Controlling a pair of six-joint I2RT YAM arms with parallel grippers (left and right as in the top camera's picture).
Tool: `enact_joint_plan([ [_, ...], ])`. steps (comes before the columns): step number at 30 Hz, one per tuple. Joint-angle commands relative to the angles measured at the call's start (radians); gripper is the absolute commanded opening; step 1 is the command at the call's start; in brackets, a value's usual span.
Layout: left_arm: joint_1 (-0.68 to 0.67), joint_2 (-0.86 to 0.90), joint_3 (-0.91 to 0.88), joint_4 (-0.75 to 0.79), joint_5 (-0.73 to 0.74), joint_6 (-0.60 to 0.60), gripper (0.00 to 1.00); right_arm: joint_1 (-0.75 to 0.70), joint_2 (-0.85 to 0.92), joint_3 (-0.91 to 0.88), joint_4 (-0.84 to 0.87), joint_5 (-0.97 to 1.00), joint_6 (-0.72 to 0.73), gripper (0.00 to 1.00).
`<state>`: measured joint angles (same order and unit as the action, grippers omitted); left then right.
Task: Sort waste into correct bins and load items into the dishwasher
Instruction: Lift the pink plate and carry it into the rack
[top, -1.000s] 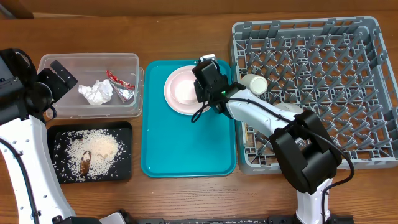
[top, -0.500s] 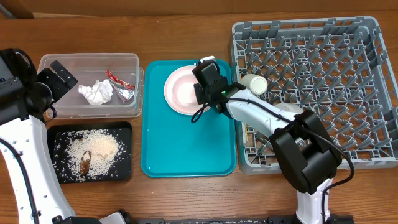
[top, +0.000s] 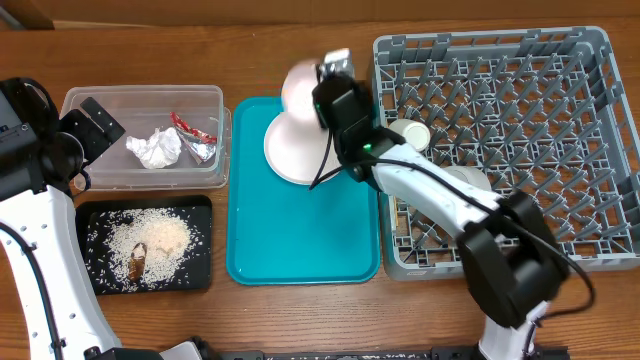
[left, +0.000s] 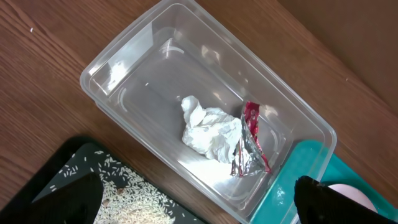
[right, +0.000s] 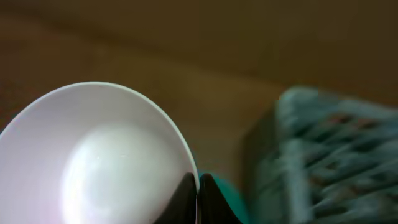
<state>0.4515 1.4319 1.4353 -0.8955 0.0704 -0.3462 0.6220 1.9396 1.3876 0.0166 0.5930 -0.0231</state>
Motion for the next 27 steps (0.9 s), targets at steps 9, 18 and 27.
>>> enact_joint_plan([
  [9, -0.007, 0.008, 0.008, 0.002, 0.000, -0.017, 1.00, -0.150, -0.103, 0.020, 0.364, 0.549, -0.930, 0.04],
  [18, -0.007, 0.008, 0.008, 0.002, 0.000, -0.017, 1.00, -0.403, -0.097, 0.020, 0.089, 0.646, -0.932, 0.04],
  [27, -0.007, 0.008, 0.008, 0.002, 0.000, -0.017, 1.00, -0.514, -0.081, 0.019, -0.115, 0.633, -0.806, 0.04],
])
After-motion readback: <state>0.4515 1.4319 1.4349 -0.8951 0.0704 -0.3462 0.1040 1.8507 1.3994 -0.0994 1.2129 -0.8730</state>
